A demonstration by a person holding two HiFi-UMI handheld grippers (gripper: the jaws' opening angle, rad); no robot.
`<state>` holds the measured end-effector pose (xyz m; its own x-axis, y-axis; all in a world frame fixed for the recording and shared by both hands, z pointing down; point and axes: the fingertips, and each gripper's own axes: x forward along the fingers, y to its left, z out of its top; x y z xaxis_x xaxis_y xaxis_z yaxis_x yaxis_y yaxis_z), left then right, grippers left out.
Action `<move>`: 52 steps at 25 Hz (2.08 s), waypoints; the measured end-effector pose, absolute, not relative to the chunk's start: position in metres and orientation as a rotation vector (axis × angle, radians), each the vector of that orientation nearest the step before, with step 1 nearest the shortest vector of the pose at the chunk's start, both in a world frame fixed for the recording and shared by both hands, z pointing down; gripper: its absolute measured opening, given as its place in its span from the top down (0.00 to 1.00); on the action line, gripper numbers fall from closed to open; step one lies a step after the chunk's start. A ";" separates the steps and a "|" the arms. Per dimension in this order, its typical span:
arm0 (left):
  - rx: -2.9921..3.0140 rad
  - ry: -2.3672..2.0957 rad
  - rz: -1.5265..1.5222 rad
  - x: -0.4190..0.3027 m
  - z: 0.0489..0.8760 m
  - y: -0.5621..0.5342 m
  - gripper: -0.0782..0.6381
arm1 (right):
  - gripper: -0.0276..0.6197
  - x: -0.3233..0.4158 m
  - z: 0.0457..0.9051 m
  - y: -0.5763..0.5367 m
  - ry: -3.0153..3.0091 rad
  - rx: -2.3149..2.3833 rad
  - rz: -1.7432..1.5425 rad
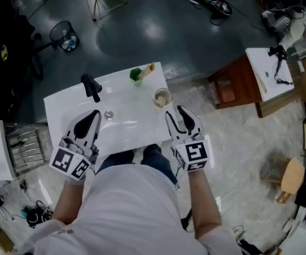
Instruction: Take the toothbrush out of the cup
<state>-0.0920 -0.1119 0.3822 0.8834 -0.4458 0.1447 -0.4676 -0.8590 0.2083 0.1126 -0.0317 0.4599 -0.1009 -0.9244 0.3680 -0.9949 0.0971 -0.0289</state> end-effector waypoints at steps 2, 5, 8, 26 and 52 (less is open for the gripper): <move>2.795 -0.750 0.132 -0.089 0.383 -0.110 0.87 | 0.70 0.116 0.471 -0.036 -2.139 1.838 0.414; 2.774 -0.810 0.147 -0.083 0.386 -0.106 0.87 | 0.67 0.122 0.487 -0.042 -2.155 1.748 0.413; 2.753 -0.866 0.164 -0.080 0.390 -0.101 0.87 | 0.65 0.125 0.504 -0.046 -2.185 1.661 0.442; 2.576 -1.154 0.202 -0.099 0.420 -0.077 0.87 | 0.60 0.110 0.584 -0.082 -2.232 1.297 0.391; 2.609 -1.173 0.160 -0.096 0.405 -0.099 0.87 | 0.86 0.122 0.541 -0.115 -2.231 1.412 0.309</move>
